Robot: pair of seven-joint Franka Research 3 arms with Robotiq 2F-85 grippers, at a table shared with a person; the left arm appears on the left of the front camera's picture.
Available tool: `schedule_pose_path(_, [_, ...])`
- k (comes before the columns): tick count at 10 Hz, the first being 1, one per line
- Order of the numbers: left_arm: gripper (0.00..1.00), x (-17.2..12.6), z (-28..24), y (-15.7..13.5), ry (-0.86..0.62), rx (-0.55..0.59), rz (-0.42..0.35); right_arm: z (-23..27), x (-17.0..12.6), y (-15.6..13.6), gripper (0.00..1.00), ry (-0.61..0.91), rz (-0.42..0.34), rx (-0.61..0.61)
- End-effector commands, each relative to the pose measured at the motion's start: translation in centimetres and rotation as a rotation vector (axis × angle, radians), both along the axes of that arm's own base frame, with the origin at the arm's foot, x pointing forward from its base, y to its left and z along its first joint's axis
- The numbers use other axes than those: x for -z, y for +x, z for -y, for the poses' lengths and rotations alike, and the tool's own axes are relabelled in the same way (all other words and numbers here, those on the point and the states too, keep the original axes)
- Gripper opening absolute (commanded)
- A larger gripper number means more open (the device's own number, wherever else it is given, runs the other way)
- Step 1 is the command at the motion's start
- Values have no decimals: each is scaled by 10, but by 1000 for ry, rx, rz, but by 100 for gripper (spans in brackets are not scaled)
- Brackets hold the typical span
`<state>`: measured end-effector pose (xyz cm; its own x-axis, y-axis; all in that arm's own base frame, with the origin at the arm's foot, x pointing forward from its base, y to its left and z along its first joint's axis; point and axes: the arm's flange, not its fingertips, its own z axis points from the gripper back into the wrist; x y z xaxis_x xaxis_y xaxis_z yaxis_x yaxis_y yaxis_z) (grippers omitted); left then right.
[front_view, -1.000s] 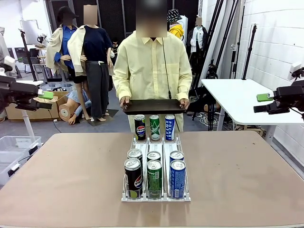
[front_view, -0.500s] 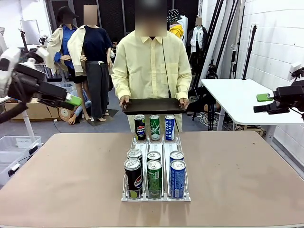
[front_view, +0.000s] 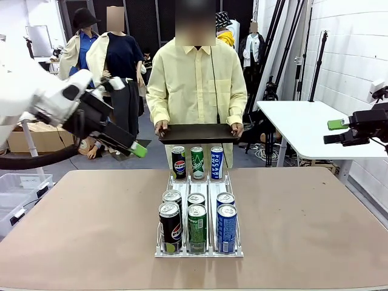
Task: Retrieve and hand over the desired beverage to the person.
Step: Pick up a can of the same type that the person held from the Automatic Can Dispenser.
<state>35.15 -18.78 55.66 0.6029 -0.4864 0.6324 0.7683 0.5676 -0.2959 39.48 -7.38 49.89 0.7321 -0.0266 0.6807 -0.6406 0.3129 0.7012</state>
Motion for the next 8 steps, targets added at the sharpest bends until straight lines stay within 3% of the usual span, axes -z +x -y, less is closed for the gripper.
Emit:
schedule_pose_path(1, [100, -6, 34, 20, 81, 2, -25, 0, -1, 0, 100, 14, -1, 2])
schedule_pose_path(4, [100, -11, 87, 16, 220, 41, -5, 0, -1, 0, 100, 14, -1, 2])
schedule_pose_path(8, [100, 4, 140, 9, 392, 99, -7, 0, -1, 0, 100, 14, -1, 2])
